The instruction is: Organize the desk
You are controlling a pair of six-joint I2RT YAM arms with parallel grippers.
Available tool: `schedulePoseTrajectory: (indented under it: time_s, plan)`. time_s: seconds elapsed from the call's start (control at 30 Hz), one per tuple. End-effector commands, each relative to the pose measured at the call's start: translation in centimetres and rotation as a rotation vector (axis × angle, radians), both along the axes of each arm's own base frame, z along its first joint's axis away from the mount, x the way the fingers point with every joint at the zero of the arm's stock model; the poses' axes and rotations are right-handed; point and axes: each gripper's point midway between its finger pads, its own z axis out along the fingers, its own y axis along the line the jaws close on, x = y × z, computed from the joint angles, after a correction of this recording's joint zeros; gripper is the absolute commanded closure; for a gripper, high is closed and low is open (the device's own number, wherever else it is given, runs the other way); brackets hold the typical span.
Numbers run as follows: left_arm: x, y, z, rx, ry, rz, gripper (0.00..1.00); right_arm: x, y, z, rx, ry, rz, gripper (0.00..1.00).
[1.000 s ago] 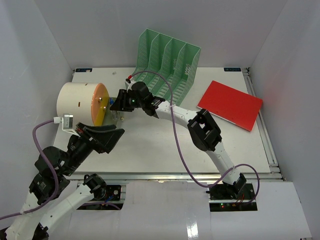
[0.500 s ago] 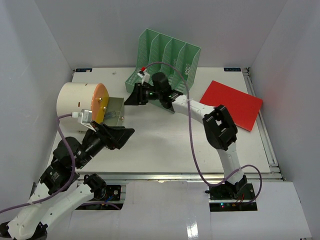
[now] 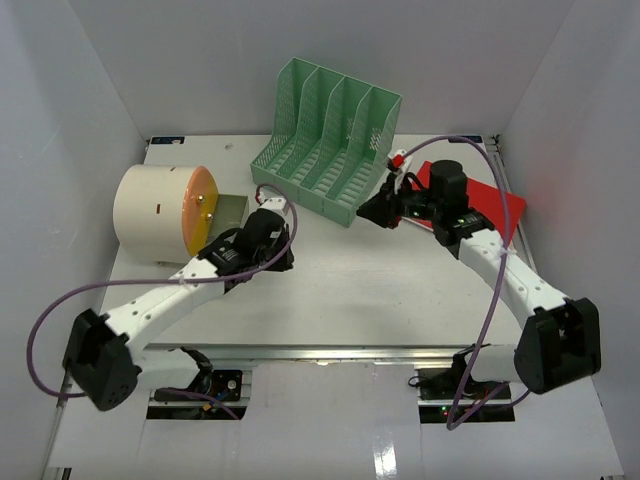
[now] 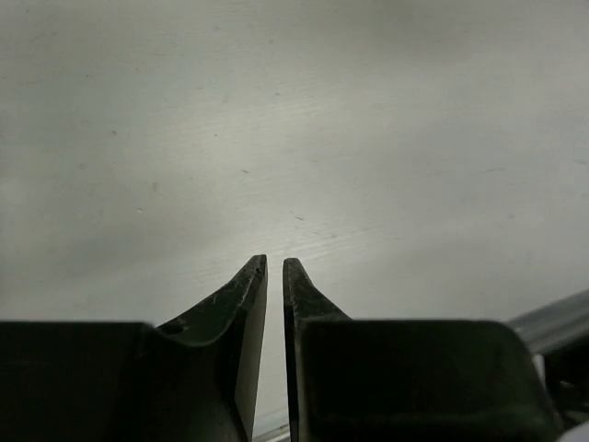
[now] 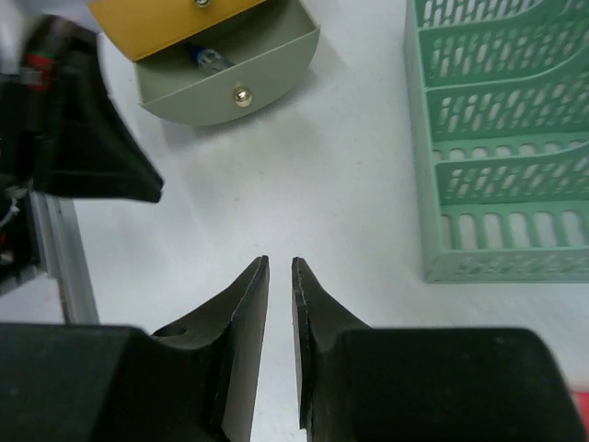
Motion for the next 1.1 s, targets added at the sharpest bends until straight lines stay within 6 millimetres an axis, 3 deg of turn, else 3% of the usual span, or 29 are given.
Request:
schedulePoseTrajectory:
  time_s: [0.0,0.13,0.37,0.47,0.6,0.67,1.07]
  plan:
    - [4.3,1.8,-2.4,0.188,0.020,0.000,0.77,-1.2,-3.5,-0.2,-0.014,-0.162,0.100,0.78]
    - [7.0,4.2,-4.8,0.278,0.063,0.026,0.74,-1.5,-6.0,0.7,0.029,-0.193,0.090,0.79]
    - [10.2,8.7,-6.8,0.464,0.078,0.106,0.50,-1.4,-8.0,1.7,0.058,-0.219,0.047,0.77]
    - [11.2,10.1,-7.0,0.531,0.076,0.139,0.27,-1.4,-8.3,1.6,0.062,-0.211,0.049,0.77]
    - [11.8,12.3,-6.9,0.609,0.078,0.201,0.06,-1.4,-8.6,1.5,0.070,-0.193,0.054,0.77]
    - [11.9,13.1,-6.8,0.632,0.079,0.223,0.02,-1.3,-8.7,1.4,0.075,-0.182,0.057,0.77]
    - [12.5,16.9,-6.5,0.756,0.072,0.330,0.02,-1.0,-9.9,1.8,0.097,-0.171,0.028,0.76]
